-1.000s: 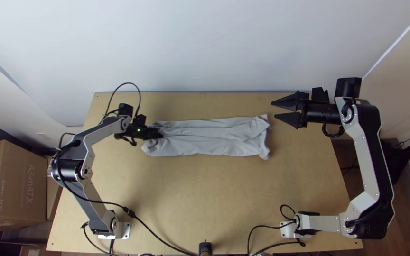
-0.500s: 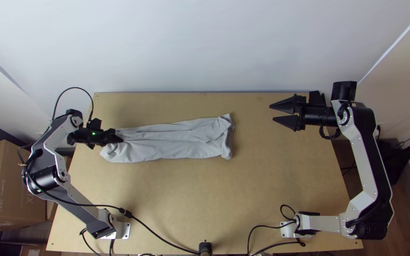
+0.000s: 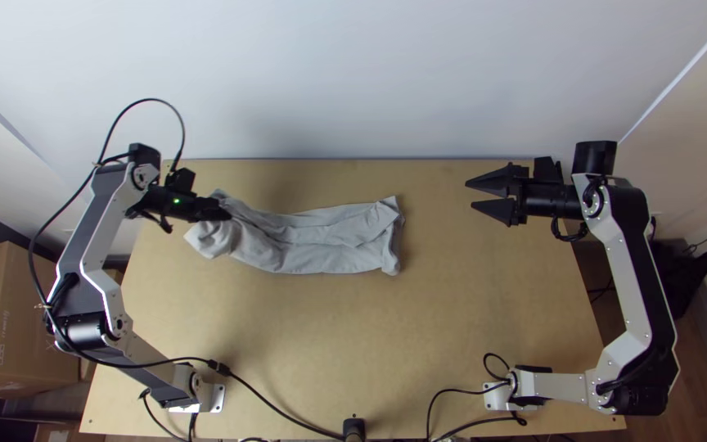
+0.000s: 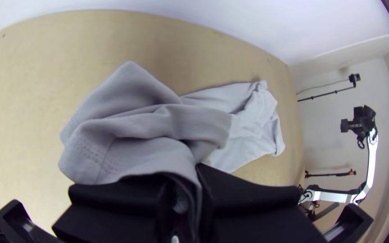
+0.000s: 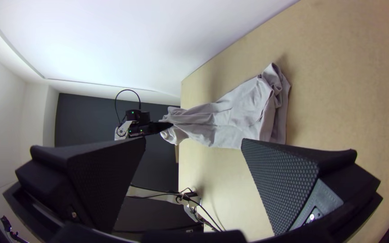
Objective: Fold the t-shirt
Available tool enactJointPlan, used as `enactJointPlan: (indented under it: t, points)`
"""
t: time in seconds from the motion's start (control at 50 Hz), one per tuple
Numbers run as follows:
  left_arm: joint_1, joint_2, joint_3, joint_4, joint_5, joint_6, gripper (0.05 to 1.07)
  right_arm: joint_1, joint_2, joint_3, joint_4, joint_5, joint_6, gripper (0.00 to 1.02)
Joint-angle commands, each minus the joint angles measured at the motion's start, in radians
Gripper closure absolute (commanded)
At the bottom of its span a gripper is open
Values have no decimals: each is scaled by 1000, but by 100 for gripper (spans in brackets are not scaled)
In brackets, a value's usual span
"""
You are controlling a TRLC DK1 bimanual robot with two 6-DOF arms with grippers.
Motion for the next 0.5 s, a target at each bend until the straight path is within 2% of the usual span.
enactJointPlan:
  t: [0.0,0.48]
  points:
    - [-79,-16,83,-17,-17,-63,105,-16,-37,-33,3,-12,9,4]
    - [-401,170,380,-70,-128,-209,105,-59,-91,-102,5,-12,-4,4]
